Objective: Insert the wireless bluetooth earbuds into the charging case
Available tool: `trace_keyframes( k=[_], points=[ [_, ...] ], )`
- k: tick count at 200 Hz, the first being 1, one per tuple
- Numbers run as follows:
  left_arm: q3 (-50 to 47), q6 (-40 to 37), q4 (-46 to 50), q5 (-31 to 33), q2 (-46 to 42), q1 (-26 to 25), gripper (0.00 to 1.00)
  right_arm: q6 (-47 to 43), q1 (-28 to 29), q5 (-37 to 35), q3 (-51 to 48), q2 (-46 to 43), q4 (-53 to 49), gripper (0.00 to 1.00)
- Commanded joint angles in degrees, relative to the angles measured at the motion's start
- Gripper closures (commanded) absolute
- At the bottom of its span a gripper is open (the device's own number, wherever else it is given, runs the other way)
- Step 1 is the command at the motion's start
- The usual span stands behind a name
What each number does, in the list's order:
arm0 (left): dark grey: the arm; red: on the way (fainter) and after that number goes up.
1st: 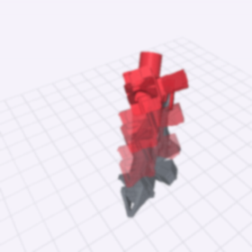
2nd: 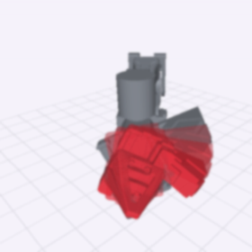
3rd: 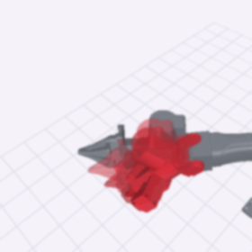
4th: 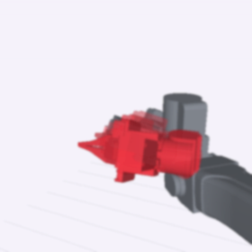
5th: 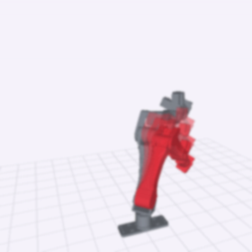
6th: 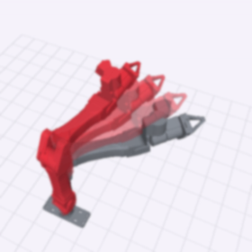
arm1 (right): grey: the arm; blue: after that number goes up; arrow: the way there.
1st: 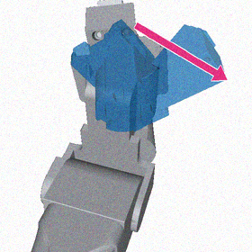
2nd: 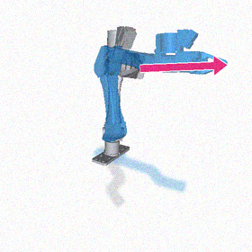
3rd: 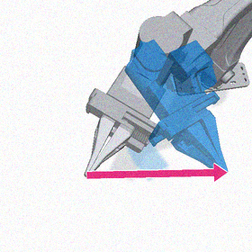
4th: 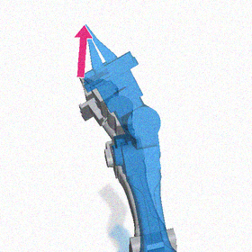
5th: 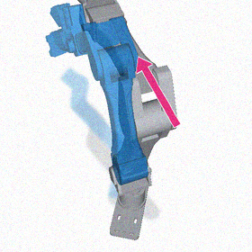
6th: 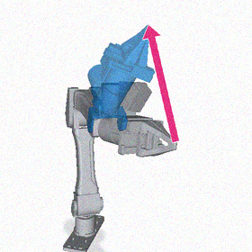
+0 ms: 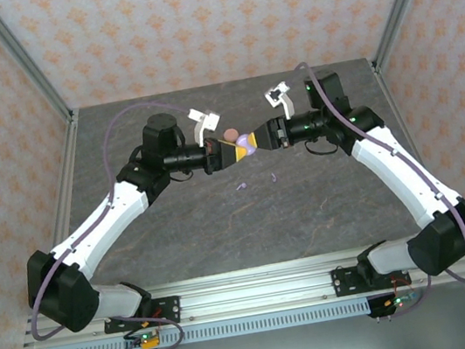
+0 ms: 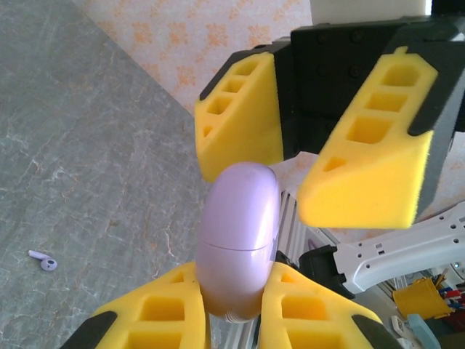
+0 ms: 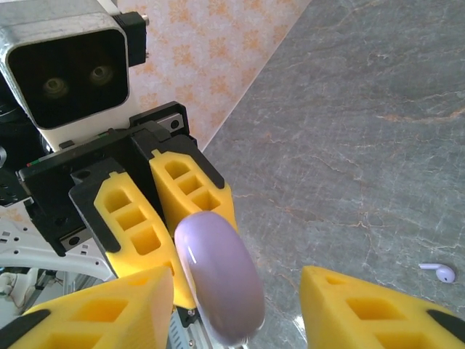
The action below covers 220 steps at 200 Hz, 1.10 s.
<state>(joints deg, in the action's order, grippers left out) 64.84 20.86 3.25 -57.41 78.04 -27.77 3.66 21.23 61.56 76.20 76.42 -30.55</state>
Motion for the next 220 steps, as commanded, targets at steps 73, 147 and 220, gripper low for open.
trace_keyframes(
  k=[73,147,220],
  points=[
    [3.33,-0.68,0.01,-1.62,-0.12,-1.29,0.86,-1.91,0.53,5.85,1.21,0.48,-0.3,0.65],
    [3.98,-0.55,-0.24,-2.51,0.89,-2.11,0.79,-2.73,0.65,7.34,1.8,0.56,-1.0,0.79],
    [4.21,-1.04,0.48,-2.61,0.66,-2.43,0.64,-3.66,0.63,7.74,2.81,1.0,-2.49,0.8]
  ],
)
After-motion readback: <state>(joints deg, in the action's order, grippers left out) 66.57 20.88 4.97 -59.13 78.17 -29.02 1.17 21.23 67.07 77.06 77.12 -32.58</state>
